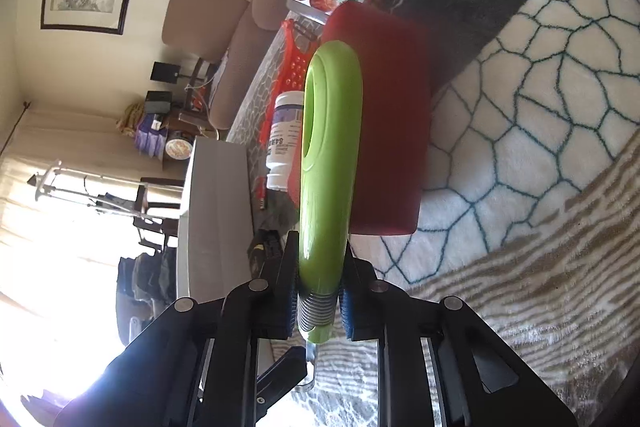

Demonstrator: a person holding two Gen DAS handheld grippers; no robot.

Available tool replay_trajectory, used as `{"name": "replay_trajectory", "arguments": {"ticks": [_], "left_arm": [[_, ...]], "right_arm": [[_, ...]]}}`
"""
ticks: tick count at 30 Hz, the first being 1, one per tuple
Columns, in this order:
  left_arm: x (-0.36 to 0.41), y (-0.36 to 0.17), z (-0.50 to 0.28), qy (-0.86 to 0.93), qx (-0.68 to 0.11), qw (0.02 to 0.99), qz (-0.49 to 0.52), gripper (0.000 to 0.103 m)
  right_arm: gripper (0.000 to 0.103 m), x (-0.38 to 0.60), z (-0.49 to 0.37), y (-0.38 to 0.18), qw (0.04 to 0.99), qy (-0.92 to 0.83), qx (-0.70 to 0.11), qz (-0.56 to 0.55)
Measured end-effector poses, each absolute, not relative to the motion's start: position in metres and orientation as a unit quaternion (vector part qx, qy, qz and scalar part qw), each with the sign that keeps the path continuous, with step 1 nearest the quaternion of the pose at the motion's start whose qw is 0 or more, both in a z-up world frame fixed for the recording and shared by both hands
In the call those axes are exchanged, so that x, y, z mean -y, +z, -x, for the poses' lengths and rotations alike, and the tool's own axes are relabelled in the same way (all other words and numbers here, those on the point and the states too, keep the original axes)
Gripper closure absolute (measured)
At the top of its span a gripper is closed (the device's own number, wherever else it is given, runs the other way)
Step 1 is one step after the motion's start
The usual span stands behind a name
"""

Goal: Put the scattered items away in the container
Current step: 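Close the right tool on the green handle while the left tool holds the metal end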

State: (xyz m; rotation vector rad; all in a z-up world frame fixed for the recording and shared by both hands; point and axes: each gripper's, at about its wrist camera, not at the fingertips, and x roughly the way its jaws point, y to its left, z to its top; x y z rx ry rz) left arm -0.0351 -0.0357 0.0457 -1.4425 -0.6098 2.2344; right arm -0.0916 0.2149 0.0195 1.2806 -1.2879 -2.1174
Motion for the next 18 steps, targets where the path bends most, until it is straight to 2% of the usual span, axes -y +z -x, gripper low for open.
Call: {"name": "replay_trajectory", "arguments": {"ticks": [8,18], "left_arm": [[0.068,0.090,0.020,0.821,0.233,0.207,0.478,0.078],[0.175,0.136,-0.002,0.844,0.257,0.169,0.439,0.080]], "right_arm": [[0.085,-0.191,0.086,0.090,0.238,-0.780,0.415,-0.402],[0.085,-0.073,0.077,0.156,0.325,-0.797,0.350,-0.370]]}}
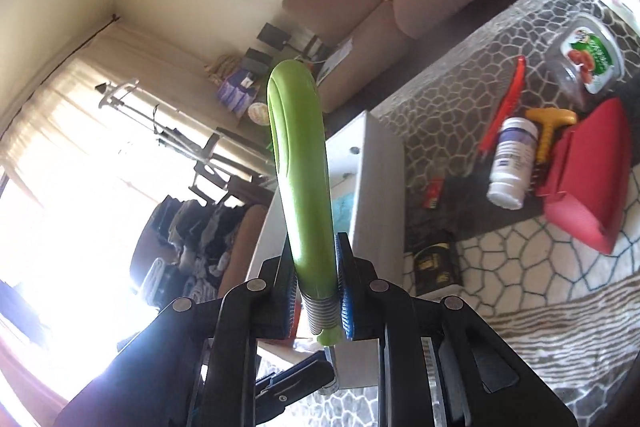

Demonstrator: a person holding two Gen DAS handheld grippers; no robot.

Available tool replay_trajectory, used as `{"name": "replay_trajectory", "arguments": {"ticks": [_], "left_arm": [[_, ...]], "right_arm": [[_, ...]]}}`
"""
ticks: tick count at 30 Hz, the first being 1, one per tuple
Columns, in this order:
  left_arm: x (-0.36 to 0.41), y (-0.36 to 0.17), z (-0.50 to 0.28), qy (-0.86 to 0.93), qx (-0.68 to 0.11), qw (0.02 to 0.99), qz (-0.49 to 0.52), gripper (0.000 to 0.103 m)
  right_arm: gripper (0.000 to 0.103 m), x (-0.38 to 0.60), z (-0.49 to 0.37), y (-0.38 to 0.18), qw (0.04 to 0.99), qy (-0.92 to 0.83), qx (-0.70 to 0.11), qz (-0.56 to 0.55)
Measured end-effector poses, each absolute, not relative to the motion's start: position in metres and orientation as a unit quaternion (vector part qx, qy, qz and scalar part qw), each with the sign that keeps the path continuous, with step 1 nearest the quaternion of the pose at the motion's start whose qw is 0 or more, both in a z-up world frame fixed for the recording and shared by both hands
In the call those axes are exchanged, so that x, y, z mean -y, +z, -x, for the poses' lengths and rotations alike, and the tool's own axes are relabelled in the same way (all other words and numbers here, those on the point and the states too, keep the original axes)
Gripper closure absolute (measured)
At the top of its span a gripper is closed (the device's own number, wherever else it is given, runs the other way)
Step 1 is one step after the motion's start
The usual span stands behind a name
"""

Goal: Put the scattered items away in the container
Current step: 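Close the right tool on the green handle while the left tool holds the metal end, then carry the peeler into the white box with both tools and open both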

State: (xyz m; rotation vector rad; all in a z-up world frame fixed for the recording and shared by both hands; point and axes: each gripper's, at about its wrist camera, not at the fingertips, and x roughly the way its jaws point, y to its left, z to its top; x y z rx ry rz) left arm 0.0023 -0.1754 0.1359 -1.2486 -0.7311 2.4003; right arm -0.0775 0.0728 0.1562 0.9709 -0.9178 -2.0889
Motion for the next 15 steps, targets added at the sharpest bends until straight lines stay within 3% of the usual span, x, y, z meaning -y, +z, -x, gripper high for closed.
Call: {"name": "replay_trajectory", "arguments": {"ticks": [7,15], "left_arm": [[0.276,0.121,-0.006,0.846,0.306,0.111,0.423,0.080],[0.343,0.104,0.011,0.858,0.284,0.049,0.425,0.080]], "right_arm": [[0.085,0.039,0.103,0.148,0.365,-0.762,0.324,-0.426],[0.085,0.145,0.144,0.120,0.358,-0.747,0.275,-0.488]]}}
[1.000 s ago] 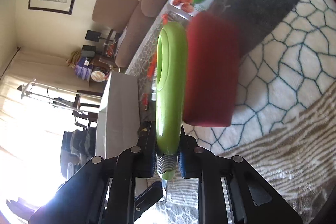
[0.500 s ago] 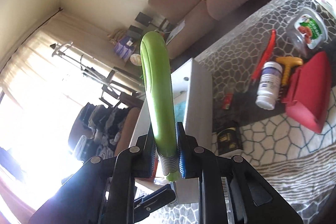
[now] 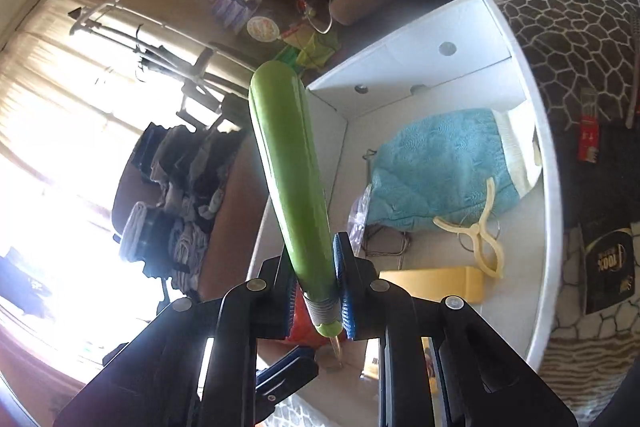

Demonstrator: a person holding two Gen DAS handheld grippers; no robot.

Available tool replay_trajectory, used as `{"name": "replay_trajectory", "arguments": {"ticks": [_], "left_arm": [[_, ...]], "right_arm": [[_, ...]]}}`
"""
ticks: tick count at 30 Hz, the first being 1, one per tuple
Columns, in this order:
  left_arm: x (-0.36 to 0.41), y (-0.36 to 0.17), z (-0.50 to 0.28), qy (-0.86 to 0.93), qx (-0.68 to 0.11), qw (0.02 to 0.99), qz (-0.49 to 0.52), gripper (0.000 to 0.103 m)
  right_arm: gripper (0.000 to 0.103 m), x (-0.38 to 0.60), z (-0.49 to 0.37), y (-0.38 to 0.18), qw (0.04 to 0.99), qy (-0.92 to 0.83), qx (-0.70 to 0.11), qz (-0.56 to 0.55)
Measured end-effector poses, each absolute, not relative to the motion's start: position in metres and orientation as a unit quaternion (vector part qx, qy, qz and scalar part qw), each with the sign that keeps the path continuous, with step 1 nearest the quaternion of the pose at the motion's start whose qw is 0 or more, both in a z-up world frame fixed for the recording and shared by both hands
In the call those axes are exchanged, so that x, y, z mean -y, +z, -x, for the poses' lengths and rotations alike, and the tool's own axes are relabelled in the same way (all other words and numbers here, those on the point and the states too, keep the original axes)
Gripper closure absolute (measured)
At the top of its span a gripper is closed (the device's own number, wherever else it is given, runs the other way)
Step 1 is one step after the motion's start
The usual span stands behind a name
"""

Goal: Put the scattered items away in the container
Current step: 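Carry the peeler into the white box with both tools and open both, then withdraw both tools from the box back over the table items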

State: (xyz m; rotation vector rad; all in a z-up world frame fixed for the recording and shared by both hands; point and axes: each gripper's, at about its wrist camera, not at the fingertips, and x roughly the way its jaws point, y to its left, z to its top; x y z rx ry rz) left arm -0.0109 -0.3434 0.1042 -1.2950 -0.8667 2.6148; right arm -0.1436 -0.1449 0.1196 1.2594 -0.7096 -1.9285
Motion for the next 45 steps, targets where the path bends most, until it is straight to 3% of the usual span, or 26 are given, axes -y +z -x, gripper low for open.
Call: {"name": "replay_trajectory", "arguments": {"ticks": [8,10,11,13,20,23,27,30,37,45], "left_arm": [[0.347,0.096,0.017,0.874,0.231,0.008,0.429,0.076],[0.344,0.098,0.016,0.875,0.227,0.009,0.428,0.073],[0.341,0.099,0.016,0.876,0.223,0.010,0.428,0.069],[0.336,0.101,0.013,0.878,0.216,0.013,0.428,0.060],[0.321,0.104,0.004,0.873,0.220,0.026,0.434,0.040],[0.314,0.109,-0.002,0.872,0.220,0.027,0.437,0.023],[0.299,0.119,-0.013,0.878,0.201,0.024,0.434,0.000],[0.287,0.127,-0.021,0.880,0.183,0.020,0.438,0.000],[0.271,0.155,-0.045,0.889,0.146,-0.004,0.434,0.000],[0.244,0.181,-0.065,0.895,0.126,-0.005,0.428,0.000]], "right_arm": [[0.082,0.200,0.169,0.065,0.301,-0.742,0.213,-0.560],[0.068,0.194,0.172,0.061,0.281,-0.742,0.220,-0.567],[0.046,0.187,0.172,0.061,0.272,-0.743,0.227,-0.567],[0.025,0.173,0.173,0.070,0.255,-0.756,0.234,-0.556],[0.021,0.134,0.166,0.132,0.261,-0.809,0.187,-0.492],[0.021,0.118,0.152,0.150,0.276,-0.811,0.181,-0.483],[0.011,0.101,0.122,0.159,0.286,-0.817,0.153,-0.476],[0.000,0.086,0.097,0.154,0.293,-0.816,0.136,-0.479],[0.000,0.055,0.050,0.147,0.289,-0.816,0.121,-0.486],[0.000,0.013,0.011,0.175,0.275,-0.837,0.077,-0.467]]}}
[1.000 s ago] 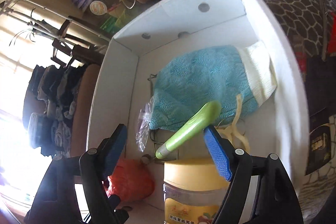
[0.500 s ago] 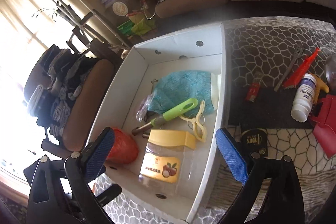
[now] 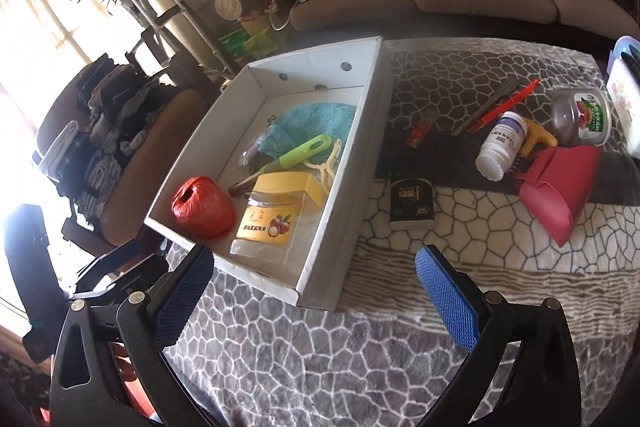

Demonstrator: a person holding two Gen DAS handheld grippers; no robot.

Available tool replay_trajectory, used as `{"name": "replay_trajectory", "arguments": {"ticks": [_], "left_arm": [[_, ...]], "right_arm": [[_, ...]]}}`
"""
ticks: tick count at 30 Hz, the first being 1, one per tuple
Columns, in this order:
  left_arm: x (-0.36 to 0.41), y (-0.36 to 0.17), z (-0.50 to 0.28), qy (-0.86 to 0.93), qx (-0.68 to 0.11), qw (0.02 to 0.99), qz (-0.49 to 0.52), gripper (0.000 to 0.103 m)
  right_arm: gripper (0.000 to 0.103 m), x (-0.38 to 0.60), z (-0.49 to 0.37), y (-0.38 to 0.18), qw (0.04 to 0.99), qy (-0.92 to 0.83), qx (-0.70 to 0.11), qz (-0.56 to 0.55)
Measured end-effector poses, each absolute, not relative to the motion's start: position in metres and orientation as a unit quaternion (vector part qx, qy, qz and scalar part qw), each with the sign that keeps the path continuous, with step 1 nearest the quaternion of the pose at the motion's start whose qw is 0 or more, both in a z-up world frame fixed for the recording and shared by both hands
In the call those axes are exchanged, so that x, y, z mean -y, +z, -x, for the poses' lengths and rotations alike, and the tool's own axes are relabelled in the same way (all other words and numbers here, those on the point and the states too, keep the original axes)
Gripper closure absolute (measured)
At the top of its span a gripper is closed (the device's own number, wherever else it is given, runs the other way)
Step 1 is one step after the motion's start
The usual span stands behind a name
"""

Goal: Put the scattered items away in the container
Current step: 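Withdraw both tools from the box back over the table items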

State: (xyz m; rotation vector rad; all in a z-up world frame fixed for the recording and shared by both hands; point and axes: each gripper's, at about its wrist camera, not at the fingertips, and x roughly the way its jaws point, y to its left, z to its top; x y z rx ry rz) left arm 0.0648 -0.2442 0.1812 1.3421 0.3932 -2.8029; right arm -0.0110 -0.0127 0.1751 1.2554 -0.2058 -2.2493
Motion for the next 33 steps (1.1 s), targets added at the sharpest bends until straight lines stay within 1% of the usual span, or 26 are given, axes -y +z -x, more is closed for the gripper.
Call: {"name": "replay_trajectory", "arguments": {"ticks": [8,13,19,28,33], "left_arm": [[0.195,0.192,-0.068,-0.899,-0.098,-0.018,-0.428,0.000],[0.154,0.188,-0.059,-0.899,-0.061,-0.037,-0.432,0.000],[0.107,0.186,-0.049,-0.901,-0.024,-0.054,-0.430,0.000],[0.045,0.163,-0.031,-0.895,-0.004,-0.088,-0.438,0.000],[0.011,0.130,-0.014,-0.882,0.011,-0.113,-0.457,0.000]], "right_arm": [[0.000,-0.026,-0.011,0.180,0.241,-0.860,0.047,-0.447],[0.000,-0.053,-0.015,0.173,0.187,-0.881,0.008,-0.434],[0.000,-0.093,-0.015,0.162,0.134,-0.894,0.003,-0.427],[0.000,-0.150,-0.007,0.140,0.100,-0.890,0.039,-0.444],[0.000,-0.196,0.006,0.123,0.066,-0.883,0.129,-0.446]]}}
